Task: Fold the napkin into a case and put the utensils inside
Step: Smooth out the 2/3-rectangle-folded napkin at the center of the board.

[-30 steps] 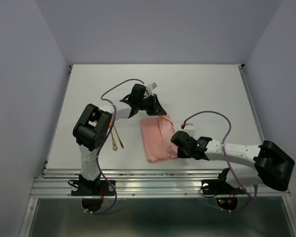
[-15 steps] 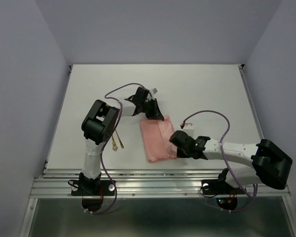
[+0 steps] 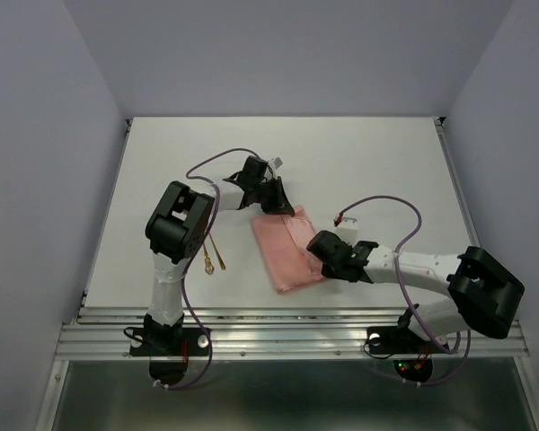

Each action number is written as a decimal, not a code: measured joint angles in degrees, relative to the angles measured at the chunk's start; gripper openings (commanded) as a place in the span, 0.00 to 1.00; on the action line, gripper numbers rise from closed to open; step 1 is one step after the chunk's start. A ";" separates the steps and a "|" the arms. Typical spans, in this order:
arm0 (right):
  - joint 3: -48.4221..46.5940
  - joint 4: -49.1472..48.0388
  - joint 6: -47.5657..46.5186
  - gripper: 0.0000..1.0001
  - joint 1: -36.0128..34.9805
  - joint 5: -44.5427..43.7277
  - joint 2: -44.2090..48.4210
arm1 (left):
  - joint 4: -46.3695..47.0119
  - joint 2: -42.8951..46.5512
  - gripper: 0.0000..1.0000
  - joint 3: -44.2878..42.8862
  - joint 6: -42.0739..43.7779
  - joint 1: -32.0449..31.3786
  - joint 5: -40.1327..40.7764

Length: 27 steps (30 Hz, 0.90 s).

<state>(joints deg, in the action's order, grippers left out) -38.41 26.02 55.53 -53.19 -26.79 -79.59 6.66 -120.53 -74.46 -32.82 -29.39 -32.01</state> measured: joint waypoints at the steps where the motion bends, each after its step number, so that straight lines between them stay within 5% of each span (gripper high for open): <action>1: 0.11 0.35 -0.04 0.18 0.37 -0.85 0.22 | 0.13 0.26 0.01 0.39 0.00 0.31 0.37; 14: -0.90 2.86 -8.39 0.19 1.09 3.39 7.78 | 1.68 2.89 0.00 4.39 -0.63 4.00 1.62; 27: 0.09 -1.68 -4.50 0.17 3.02 1.73 -0.48 | 3.89 3.72 0.01 6.36 -0.72 4.37 1.95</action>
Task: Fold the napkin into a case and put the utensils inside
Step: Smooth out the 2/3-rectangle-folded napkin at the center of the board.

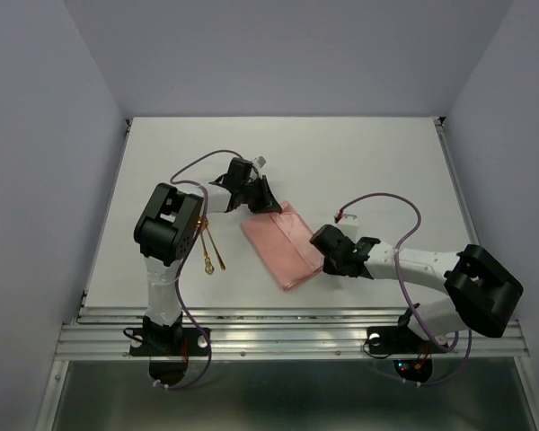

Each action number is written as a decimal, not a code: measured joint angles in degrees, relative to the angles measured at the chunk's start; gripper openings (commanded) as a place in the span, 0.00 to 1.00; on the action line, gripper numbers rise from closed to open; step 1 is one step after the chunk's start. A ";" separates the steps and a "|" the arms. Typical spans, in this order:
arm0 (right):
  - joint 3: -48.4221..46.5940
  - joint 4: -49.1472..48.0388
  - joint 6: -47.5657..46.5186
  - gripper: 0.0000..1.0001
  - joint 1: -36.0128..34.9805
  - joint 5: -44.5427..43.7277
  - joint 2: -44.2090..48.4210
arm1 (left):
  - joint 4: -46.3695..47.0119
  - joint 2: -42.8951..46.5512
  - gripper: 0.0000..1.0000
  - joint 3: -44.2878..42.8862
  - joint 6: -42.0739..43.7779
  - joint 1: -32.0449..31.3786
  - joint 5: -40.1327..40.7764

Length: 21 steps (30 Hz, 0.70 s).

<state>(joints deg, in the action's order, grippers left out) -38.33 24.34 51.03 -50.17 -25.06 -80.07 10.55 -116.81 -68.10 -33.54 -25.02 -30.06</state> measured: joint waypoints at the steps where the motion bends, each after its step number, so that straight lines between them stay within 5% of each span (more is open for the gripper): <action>1: 0.02 -0.33 -0.09 0.17 0.63 -0.24 -0.07 | 0.31 0.39 0.01 0.61 0.02 0.15 0.26; 21: -5.14 0.74 -9.29 0.20 4.74 0.55 6.80 | -1.05 2.45 0.04 2.58 0.63 1.09 0.57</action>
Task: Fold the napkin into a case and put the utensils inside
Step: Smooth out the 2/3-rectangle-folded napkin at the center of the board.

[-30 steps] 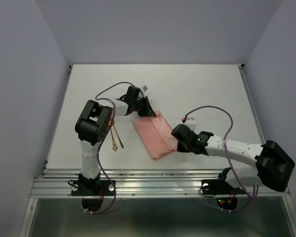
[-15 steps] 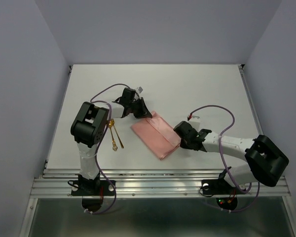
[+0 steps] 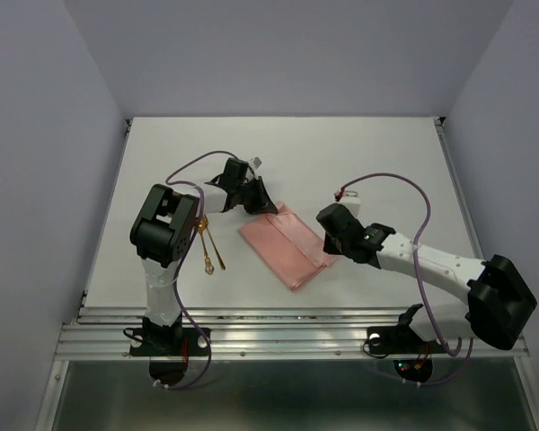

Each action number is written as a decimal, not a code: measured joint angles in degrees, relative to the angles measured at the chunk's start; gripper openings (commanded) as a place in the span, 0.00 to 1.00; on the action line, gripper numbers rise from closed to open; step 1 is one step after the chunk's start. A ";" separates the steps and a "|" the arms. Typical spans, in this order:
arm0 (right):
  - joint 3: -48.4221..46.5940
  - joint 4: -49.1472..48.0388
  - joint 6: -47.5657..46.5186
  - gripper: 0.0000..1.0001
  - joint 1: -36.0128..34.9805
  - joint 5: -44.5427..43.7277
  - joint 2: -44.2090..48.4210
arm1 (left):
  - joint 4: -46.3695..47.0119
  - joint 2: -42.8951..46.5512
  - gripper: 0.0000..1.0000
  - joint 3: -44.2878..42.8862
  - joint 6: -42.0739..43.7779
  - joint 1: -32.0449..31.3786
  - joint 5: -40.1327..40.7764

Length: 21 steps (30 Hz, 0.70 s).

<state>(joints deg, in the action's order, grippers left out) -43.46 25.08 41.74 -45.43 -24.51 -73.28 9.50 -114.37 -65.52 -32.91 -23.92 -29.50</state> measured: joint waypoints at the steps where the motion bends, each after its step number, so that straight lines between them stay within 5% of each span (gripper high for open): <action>1: -1.53 -0.07 -0.66 0.20 0.02 -0.35 -1.01 | -0.13 -0.26 0.04 -0.33 0.02 -0.02 -0.15; 10: -5.97 -5.44 -4.52 0.17 1.60 -0.24 -16.24 | -0.39 -2.16 0.04 -2.80 0.13 -0.50 -1.14; 21: 3.10 -9.86 1.14 0.17 1.95 3.06 -10.80 | -1.49 -8.61 0.05 -12.00 0.57 -3.34 -2.58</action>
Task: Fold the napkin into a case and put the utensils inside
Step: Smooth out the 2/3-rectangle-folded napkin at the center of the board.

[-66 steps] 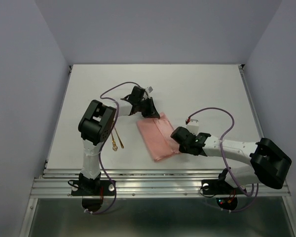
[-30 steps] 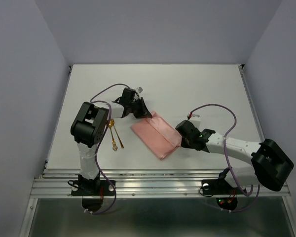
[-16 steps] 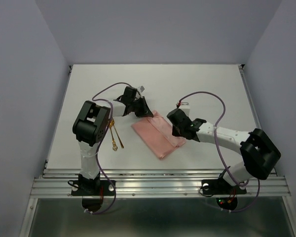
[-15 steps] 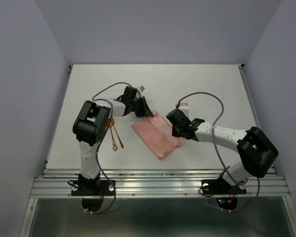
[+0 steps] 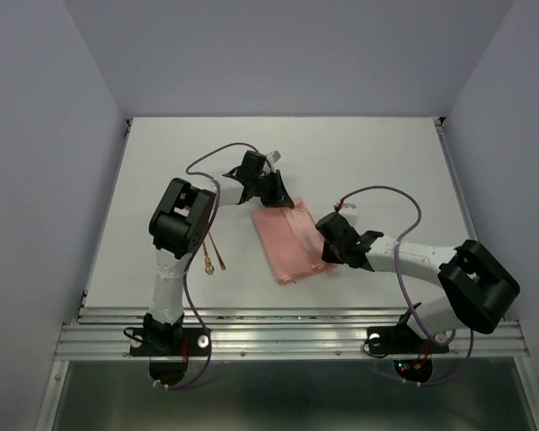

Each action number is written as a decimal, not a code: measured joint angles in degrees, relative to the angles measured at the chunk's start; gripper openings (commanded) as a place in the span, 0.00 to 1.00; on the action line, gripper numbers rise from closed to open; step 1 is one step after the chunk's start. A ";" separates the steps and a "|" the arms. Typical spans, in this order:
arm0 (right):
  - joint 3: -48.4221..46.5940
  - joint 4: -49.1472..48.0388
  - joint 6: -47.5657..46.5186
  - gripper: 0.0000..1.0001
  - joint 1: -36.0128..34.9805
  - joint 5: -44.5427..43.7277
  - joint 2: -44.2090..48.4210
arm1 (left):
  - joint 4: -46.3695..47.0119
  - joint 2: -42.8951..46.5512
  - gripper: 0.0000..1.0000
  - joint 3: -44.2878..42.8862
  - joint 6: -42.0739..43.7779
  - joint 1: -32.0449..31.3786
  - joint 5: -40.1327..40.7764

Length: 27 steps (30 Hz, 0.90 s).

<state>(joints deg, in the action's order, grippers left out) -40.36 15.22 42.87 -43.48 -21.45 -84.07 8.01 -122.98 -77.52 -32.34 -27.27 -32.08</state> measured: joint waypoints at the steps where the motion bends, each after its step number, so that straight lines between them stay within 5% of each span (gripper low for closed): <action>1: 1.44 -0.52 1.36 0.17 -0.07 0.61 1.49 | -0.15 -0.48 0.04 -0.66 0.04 -0.28 -0.04; 13: 3.10 -0.85 8.33 0.17 -4.68 3.74 3.74 | -6.62 -2.14 0.06 -6.62 3.02 -2.54 2.43; 20: 1.77 1.44 9.25 0.16 -6.88 3.43 5.84 | -10.36 -1.18 0.26 -7.28 4.76 -3.26 3.98; 27: 1.95 1.33 9.86 0.16 -6.88 3.45 7.34 | -18.82 2.12 0.34 -10.93 7.89 -4.35 8.55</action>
<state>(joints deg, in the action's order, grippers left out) -38.41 16.56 52.73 -50.37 -18.00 -76.73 -10.81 -120.86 -88.44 -24.45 -31.62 -23.53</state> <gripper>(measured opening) 0.164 0.329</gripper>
